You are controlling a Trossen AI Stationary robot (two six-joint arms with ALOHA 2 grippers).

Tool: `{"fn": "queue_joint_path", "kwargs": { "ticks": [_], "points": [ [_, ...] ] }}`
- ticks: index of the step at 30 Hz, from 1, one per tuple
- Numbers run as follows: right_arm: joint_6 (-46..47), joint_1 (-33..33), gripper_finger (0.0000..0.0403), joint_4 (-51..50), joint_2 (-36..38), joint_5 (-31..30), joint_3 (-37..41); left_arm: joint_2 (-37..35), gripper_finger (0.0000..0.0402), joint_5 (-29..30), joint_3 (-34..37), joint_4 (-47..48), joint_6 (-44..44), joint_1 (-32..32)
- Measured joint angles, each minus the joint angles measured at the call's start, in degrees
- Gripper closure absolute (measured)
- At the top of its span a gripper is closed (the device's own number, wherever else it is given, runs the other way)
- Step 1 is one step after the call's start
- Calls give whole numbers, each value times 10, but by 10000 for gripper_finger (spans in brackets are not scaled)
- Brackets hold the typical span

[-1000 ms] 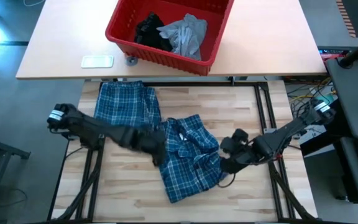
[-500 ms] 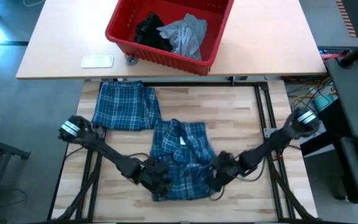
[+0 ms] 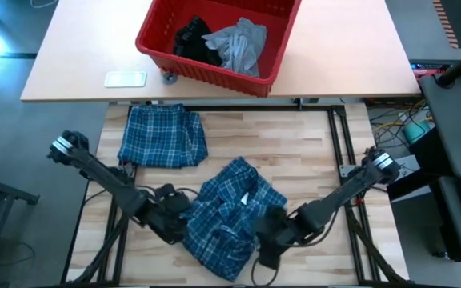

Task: Fold Laundry from Bin
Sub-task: Fold the blue patterned long sleeve shirt

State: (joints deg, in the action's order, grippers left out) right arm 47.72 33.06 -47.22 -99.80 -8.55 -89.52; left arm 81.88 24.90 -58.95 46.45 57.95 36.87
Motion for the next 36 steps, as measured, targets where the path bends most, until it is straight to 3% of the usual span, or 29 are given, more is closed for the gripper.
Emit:
{"fn": "queue_joint_path", "kwargs": {
  "ticks": [4, 7, 12, 20, 24, 31, 36],
  "points": [
    [52, -22, 52, -101, 32, -5, 7, -26, 201, 50, 3, -45, 11, 8],
    [127, -48, 59, -99, 59, -19, 48, -10, 201, 80, 8, -121, 0, 11],
    [245, -104, 72, -48, 89, -16, 104, 66, 201, 45, 12, -214, -37, 12],
    [205, -238, 77, 1, 44, -15, 156, 196, 201, -35, 13, -215, 6, 12],
    [181, -291, 88, 29, 20, 7, 157, 233, 201, -37, 11, -217, 33, 12],
    [138, -334, 190, 68, -24, 115, 156, 242, 201, -30, 11, -218, 48, 10],
    [91, -331, 301, 54, -33, 113, 152, 241, 201, -30, 11, -214, 57, 8]
  ]
}}
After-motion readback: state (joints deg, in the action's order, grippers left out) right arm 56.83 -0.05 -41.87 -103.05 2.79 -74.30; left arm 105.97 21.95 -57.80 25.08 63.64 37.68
